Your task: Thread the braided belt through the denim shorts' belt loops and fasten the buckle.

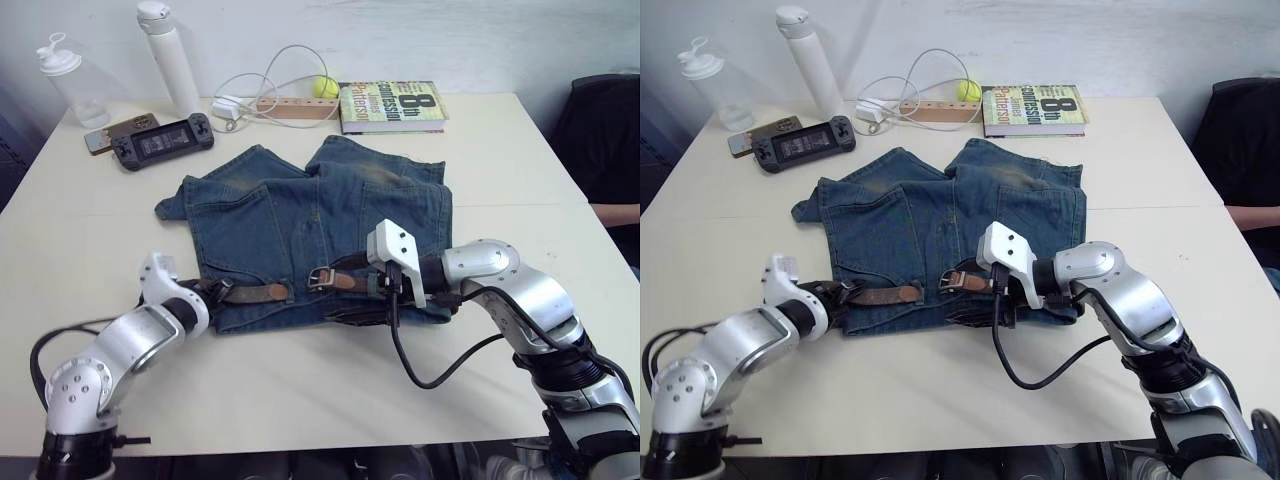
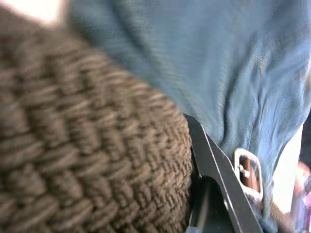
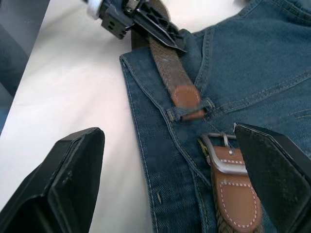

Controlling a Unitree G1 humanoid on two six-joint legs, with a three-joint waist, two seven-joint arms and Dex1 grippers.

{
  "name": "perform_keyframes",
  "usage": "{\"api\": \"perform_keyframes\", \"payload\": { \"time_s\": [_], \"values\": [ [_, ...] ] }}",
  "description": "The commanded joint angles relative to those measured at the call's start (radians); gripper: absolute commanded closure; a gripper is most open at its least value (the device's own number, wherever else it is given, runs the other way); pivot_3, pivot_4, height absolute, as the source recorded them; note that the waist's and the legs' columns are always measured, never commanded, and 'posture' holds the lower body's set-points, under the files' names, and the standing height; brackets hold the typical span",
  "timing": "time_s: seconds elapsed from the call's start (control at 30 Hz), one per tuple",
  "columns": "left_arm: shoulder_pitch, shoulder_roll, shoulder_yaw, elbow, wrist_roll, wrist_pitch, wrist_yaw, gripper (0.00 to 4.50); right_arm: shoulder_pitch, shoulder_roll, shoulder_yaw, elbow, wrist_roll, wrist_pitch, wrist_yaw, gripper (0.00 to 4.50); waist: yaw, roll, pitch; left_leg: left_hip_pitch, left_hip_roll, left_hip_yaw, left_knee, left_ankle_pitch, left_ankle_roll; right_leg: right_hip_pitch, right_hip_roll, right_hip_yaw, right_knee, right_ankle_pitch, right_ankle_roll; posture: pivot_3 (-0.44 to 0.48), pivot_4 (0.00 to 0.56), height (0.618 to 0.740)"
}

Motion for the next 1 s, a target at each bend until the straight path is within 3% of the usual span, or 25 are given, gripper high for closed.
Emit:
{"api": "perform_keyframes", "payload": {
  "time_s": [0.03,0.13,0.3,0.6,0.87,1.0],
  "values": [
    [0.033,-0.107,0.056,-0.06,-0.008,-0.11,0.012,4.5,-0.002,-0.006,-0.021,-0.034,0.012,-0.008,0.002,0.01,0.002,0.001,0.0,0.0,0.0,0.0,0.0,0.0,0.0,0.001,0.0,0.0,0.0,0.0,0.0,0.0,0.15,0.735],
    [0.043,-0.16,0.025,-0.08,-0.008,-0.107,0.011,4.5,-0.006,-0.003,-0.019,-0.03,0.01,-0.013,0.005,0.01,0.002,0.001,0.0,0.0,0.0,0.0,0.0,0.0,0.0,0.001,0.0,0.0,-0.001,0.0,0.0,0.0,0.15,0.735],
    [0.044,-0.17,-0.024,-0.082,-0.008,-0.098,-0.004,4.5,-0.02,0.004,-0.012,-0.021,0.006,-0.014,0.005,0.01,0.002,0.001,0.0,0.0,-0.001,0.0,0.0,0.0,0.0,0.001,0.0,-0.001,-0.001,0.0,0.0,0.0,0.15,0.735],
    [-0.059,-0.027,-0.087,-0.008,0.024,0.034,-0.099,4.5,-0.013,0.011,-0.012,-0.027,0.002,-0.007,-0.01,0.01,0.001,0.001,0.0,0.0,0.0,0.0,0.0,0.0,0.0,0.001,0.0,-0.001,0.0,0.0,0.0,0.0,0.15,0.735],
    [-0.248,0.005,-0.172,0.144,0.045,0.139,-0.176,4.5,-0.003,0.019,-0.004,-0.039,-0.008,0.0,-0.029,0.01,0.002,0.001,0.0,0.0,-0.001,-0.001,0.0,0.0,0.0,0.002,0.0,-0.001,-0.001,0.0,0.0,0.0,0.15,0.735],
    [-0.286,0.011,-0.226,0.191,0.056,0.212,-0.206,4.5,0.025,-0.027,0.066,-0.025,-0.162,-0.134,-0.062,0.01,0.002,0.001,0.0,0.0,-0.001,-0.001,0.0,0.0,0.0,0.001,0.0,-0.001,-0.001,0.0,0.0,0.0,0.15,0.735]
  ]
}}
